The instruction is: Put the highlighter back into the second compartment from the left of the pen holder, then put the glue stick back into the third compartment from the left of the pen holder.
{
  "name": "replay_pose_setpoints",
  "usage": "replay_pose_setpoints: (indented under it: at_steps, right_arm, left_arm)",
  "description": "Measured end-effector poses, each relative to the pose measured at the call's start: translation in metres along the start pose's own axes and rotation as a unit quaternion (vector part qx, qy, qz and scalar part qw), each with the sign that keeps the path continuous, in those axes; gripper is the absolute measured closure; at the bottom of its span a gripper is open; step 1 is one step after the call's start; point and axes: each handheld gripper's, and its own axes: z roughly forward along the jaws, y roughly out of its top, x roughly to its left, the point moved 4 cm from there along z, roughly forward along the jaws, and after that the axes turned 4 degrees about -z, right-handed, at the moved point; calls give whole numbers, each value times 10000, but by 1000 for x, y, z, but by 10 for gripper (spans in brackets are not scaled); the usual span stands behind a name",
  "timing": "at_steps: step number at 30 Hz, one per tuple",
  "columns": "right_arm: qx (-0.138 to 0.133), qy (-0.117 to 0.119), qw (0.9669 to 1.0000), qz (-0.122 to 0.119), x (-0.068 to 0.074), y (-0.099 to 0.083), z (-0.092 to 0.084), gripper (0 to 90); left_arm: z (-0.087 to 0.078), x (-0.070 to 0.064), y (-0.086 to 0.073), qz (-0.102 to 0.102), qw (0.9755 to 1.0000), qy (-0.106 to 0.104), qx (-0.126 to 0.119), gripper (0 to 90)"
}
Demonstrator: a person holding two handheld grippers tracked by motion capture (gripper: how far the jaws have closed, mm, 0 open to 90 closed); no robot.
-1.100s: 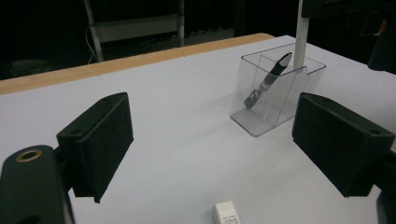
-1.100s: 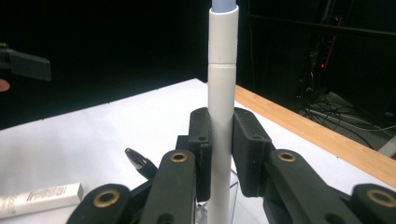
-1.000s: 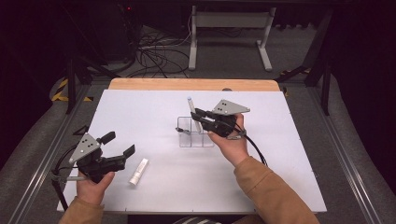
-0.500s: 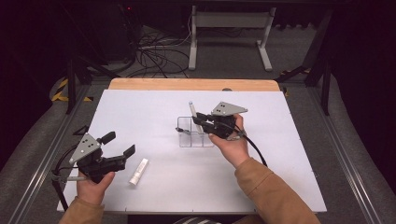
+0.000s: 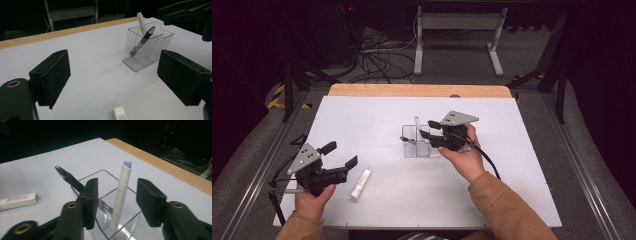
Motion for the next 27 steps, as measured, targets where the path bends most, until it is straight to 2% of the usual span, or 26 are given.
replay_pose_setpoints:
  at_steps: [7,11,17,27]
  right_arm:
    - [-206,-124,9994,-238,8,3,-16,324]
    - [-328,-41,9988,-354,14,6,-23,265]
    - [-459,-18,9984,-326,16,7,-37,245]
    - [-511,-115,9985,-178,6,-10,-65,244]
  left_arm:
    - [-1,-1,0,22,10000,15,-16,111]
    - [-3,-3,0,6,10000,-1,-20,107]
    - [-6,-6,-1,41,10000,-20,16,100]
    - [-7,-14,-3,143,9997,-21,211,92]
